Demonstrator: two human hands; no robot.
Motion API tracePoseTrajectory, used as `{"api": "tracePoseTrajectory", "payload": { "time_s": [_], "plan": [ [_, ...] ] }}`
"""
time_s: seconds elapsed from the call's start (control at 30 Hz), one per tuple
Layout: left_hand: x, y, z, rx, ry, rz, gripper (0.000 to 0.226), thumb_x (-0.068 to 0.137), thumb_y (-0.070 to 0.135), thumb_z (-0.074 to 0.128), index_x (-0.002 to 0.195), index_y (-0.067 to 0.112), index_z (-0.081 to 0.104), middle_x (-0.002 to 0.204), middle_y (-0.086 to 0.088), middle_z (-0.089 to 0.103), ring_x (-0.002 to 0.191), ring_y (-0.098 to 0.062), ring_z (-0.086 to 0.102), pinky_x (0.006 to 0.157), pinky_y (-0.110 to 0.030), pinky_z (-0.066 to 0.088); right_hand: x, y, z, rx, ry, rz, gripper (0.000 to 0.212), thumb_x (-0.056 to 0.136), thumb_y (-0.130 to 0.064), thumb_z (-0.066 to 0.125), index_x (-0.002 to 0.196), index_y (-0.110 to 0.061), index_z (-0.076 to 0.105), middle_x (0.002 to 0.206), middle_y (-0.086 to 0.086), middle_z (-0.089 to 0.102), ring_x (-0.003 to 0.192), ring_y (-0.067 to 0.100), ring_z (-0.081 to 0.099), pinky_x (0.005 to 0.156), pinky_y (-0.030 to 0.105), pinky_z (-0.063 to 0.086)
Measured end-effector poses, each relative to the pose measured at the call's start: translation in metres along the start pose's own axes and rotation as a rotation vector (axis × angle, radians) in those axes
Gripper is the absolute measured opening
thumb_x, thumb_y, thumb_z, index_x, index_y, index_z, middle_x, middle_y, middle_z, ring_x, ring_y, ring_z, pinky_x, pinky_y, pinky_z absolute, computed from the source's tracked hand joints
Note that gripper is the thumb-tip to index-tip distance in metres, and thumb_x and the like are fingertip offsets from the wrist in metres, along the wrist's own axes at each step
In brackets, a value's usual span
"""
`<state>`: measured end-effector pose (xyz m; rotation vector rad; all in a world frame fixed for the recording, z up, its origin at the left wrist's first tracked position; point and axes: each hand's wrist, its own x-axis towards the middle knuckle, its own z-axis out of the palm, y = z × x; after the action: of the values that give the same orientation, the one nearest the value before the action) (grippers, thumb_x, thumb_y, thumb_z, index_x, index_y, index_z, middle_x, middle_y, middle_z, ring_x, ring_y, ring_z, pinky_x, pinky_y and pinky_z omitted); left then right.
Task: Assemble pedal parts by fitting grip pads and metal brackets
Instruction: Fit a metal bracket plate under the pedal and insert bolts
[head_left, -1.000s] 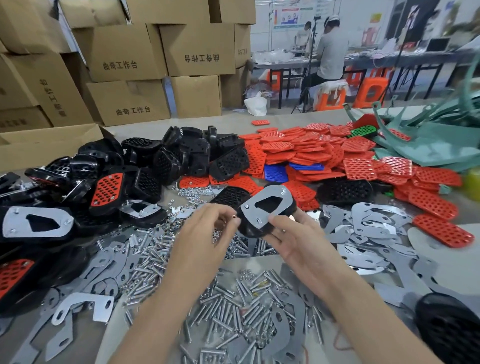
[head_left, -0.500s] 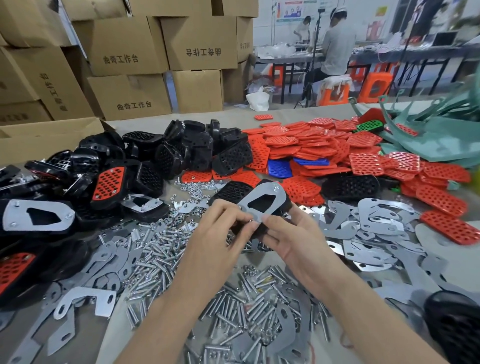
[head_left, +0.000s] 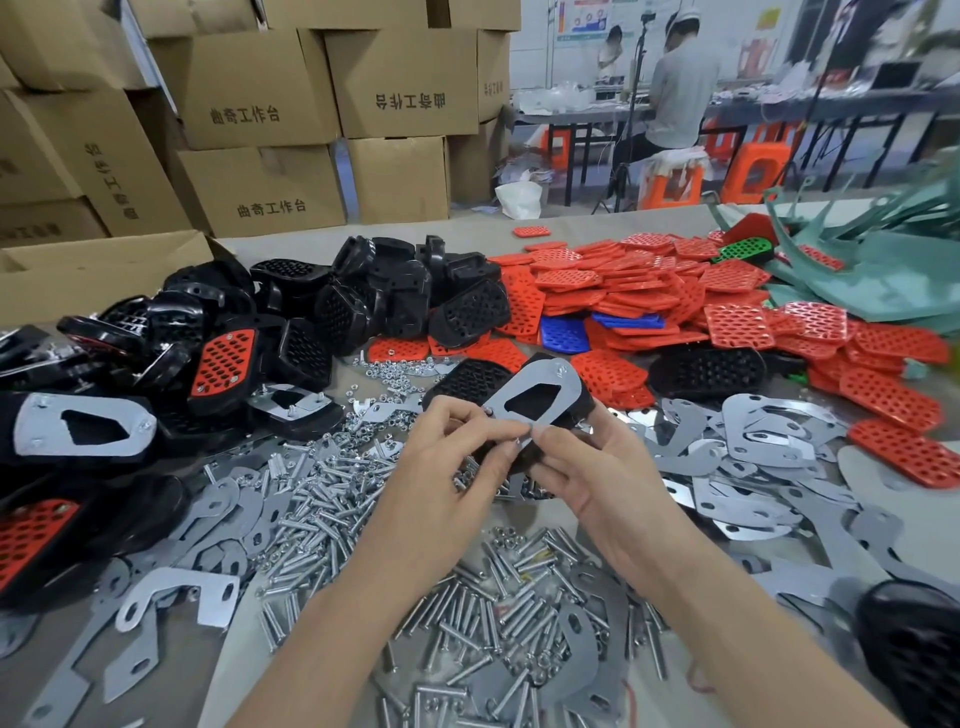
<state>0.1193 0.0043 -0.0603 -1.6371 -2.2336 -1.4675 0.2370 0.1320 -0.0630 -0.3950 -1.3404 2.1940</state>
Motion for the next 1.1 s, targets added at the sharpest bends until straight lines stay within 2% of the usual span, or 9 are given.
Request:
{"api": "tracePoseTrajectory", "payload": {
  "time_s": [0.07,0.2,0.37,0.47,0.57,0.77,0.93,1.0,1.1],
  "plan": [
    [0.0,0.001,0.0,-0.016,-0.016,-0.007,0.023,0.101,0.035,0.054,0.118,0.044,0.067,0.112,0.014,0.05,0.111,-0.013,0.055,0.091,-0.022,0.048,0.0,0.0,0.0,0.016,-0.005,-0.003,0.028,0.1,-0.003,0.063,0.124,-0.016,0.065,0.12,0.012,0.076,0.114,0.028,0.072,0.093,0.032,0.06],
    [-0.001,0.002,0.001,-0.042,-0.007,-0.04,0.033,0.097,0.047,0.051,0.131,0.047,0.053,0.111,0.02,0.048,0.114,-0.012,0.053,0.093,-0.025,0.047,0.0,-0.002,0.002,0.084,-0.059,-0.03,0.031,0.097,-0.002,0.064,0.127,-0.009,0.065,0.122,0.018,0.074,0.114,0.032,0.072,0.089,0.033,0.06],
    [0.0,0.003,0.002,-0.011,0.053,-0.012,0.006,0.102,0.044,0.054,0.106,0.045,0.058,0.107,0.018,0.053,0.106,-0.01,0.057,0.087,-0.019,0.045,0.001,0.0,0.002,0.09,-0.099,-0.05,0.031,0.093,-0.005,0.065,0.124,-0.008,0.066,0.123,0.02,0.073,0.115,0.035,0.071,0.09,0.034,0.06],
    [0.0,0.003,0.002,-0.035,0.036,0.009,0.018,0.101,0.034,0.052,0.112,0.044,0.063,0.108,0.015,0.053,0.104,-0.014,0.059,0.084,-0.017,0.047,0.002,0.001,0.0,0.099,-0.079,-0.038,0.033,0.093,-0.006,0.065,0.125,-0.01,0.066,0.122,0.018,0.074,0.114,0.033,0.072,0.088,0.033,0.06],
    [-0.002,0.005,0.002,-0.052,0.018,-0.024,0.026,0.101,0.039,0.048,0.126,0.045,0.054,0.111,0.017,0.05,0.109,-0.015,0.056,0.09,-0.026,0.049,0.001,-0.001,0.001,0.112,-0.088,-0.034,0.028,0.093,-0.006,0.065,0.118,-0.016,0.074,0.123,0.019,0.074,0.114,0.033,0.072,0.088,0.032,0.06],
    [-0.001,0.009,0.002,-0.089,0.018,-0.017,0.018,0.102,0.043,0.05,0.112,0.045,0.065,0.112,0.015,0.051,0.113,-0.014,0.057,0.093,-0.018,0.045,0.0,-0.003,0.003,0.117,-0.074,-0.023,0.032,0.095,-0.001,0.061,0.127,-0.006,0.062,0.12,0.021,0.074,0.111,0.034,0.073,0.087,0.034,0.061],
    [-0.003,0.009,0.003,-0.111,-0.014,-0.066,0.026,0.102,0.052,0.042,0.125,0.045,0.05,0.118,0.017,0.05,0.116,-0.013,0.054,0.092,-0.027,0.046,-0.001,-0.006,0.005,0.132,-0.049,-0.017,0.028,0.098,0.004,0.058,0.124,-0.007,0.065,0.119,0.02,0.075,0.109,0.031,0.074,0.084,0.032,0.061],
    [-0.003,0.01,0.005,-0.066,-0.005,-0.044,0.023,0.102,0.05,0.041,0.119,0.043,0.056,0.12,0.02,0.047,0.119,-0.01,0.052,0.095,-0.021,0.044,-0.001,-0.007,0.005,0.14,-0.041,-0.007,0.029,0.097,0.004,0.059,0.125,-0.006,0.063,0.119,0.022,0.074,0.109,0.033,0.074,0.084,0.032,0.061],
    [-0.003,0.014,0.007,-0.034,0.047,-0.034,0.021,0.101,0.05,0.042,0.11,0.047,0.062,0.136,0.02,0.034,0.135,-0.002,0.036,0.102,-0.004,0.028,-0.002,-0.007,0.005,0.157,-0.047,0.003,0.03,0.098,0.003,0.059,0.125,-0.007,0.064,0.119,0.02,0.075,0.108,0.031,0.074,0.084,0.032,0.06]
  ]
}}
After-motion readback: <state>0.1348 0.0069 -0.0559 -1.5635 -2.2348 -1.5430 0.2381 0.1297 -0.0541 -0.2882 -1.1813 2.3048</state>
